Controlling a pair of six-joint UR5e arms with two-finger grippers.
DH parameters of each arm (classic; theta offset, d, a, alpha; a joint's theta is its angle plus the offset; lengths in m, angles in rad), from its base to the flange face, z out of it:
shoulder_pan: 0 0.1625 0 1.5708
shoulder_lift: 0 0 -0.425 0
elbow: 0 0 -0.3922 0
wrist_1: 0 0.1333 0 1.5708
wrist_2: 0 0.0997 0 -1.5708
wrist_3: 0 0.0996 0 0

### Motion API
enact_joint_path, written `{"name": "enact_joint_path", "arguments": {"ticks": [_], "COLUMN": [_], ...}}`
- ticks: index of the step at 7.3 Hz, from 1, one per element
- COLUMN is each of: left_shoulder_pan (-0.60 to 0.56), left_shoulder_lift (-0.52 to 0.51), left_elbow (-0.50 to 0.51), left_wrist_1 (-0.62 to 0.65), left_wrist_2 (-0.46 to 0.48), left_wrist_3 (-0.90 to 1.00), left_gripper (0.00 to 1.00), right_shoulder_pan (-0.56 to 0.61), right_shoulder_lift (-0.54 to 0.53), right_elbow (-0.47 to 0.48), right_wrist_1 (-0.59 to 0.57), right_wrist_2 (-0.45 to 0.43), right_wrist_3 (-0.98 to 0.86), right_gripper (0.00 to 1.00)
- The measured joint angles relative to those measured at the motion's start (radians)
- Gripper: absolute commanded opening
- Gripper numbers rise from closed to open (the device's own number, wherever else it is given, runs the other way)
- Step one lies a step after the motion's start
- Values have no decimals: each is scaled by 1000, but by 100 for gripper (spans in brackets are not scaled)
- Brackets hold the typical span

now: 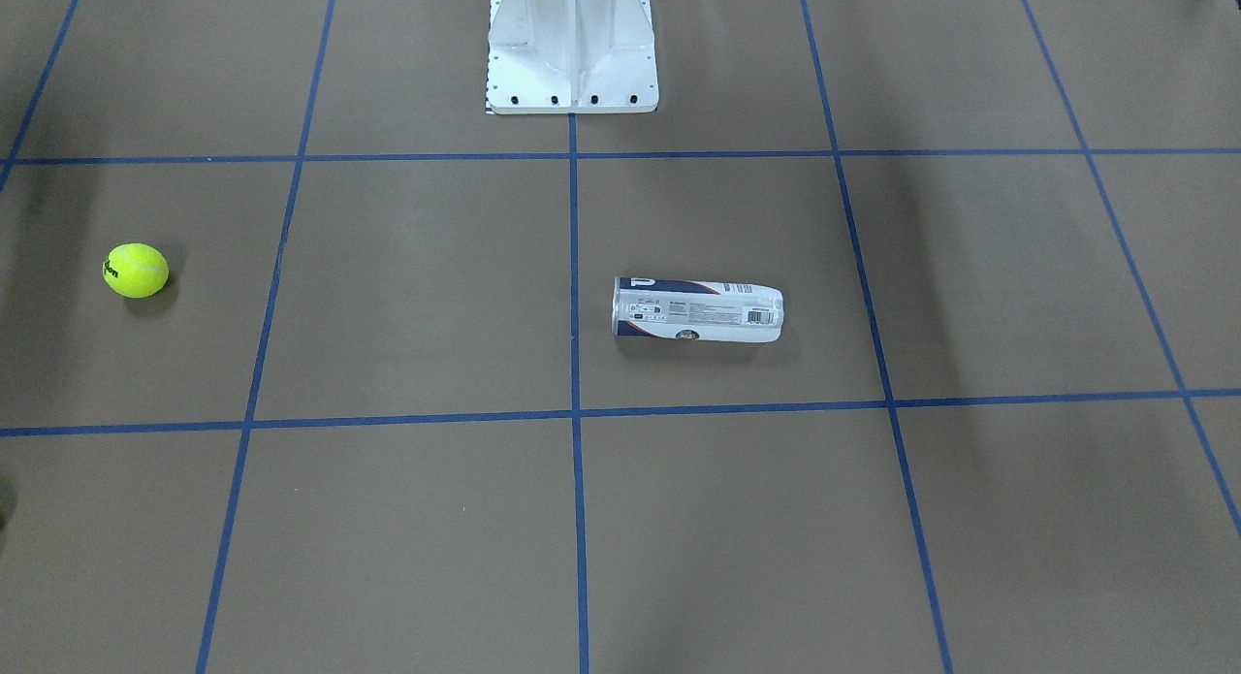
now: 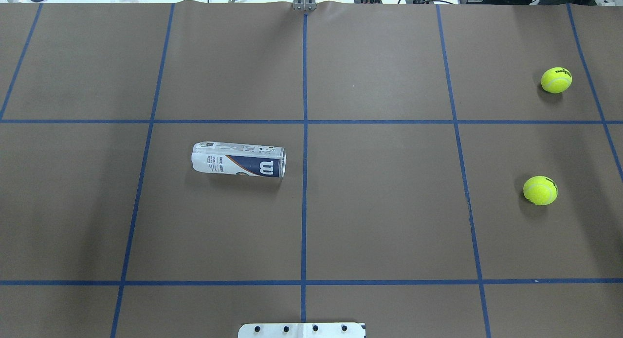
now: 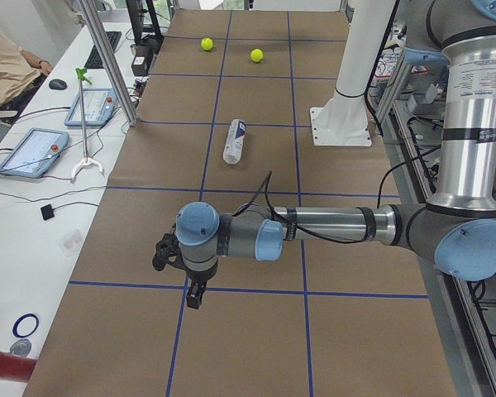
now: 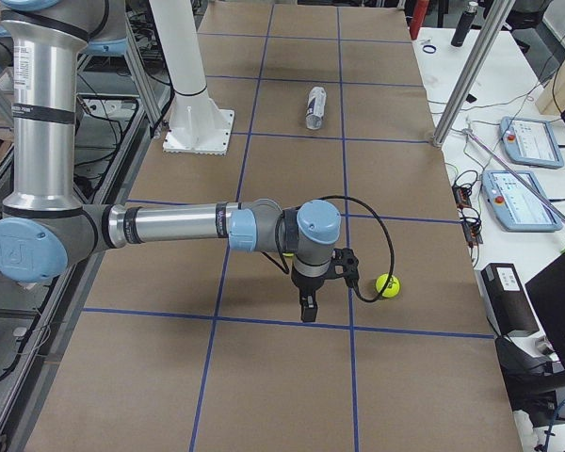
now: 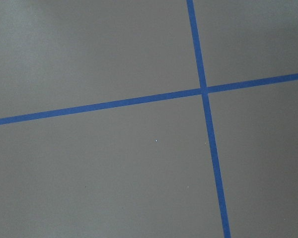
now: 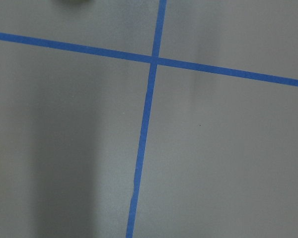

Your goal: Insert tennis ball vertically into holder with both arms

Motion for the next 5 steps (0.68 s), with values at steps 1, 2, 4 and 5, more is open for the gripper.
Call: {"name": "enact_joint_path", "arguments": {"ticks": [1,2,4,5], "left_shoulder_pan": [15,22,26,37], "left_shoulder_lift": [-19,-28,-33,-43], "left_elbow": [4,7,5,6], "left_wrist_1": [1,-1,-30,-94], "left_wrist_2": [-1,-2,-76,-146], "left_wrist_3": [-1,-2,0,0], "left_gripper": [100,100,99,99], "right_shoulder_pan": [0,0,0,0], "right_shoulder_lift": [0,1,1,1], "right_elbow": [0,0,1,1], "right_wrist_1": [0,0,0,0], "right_wrist_2": [0,0,0,0], "right_wrist_3": [0,1,1,1], "right_gripper": [99,99,99,100]}}
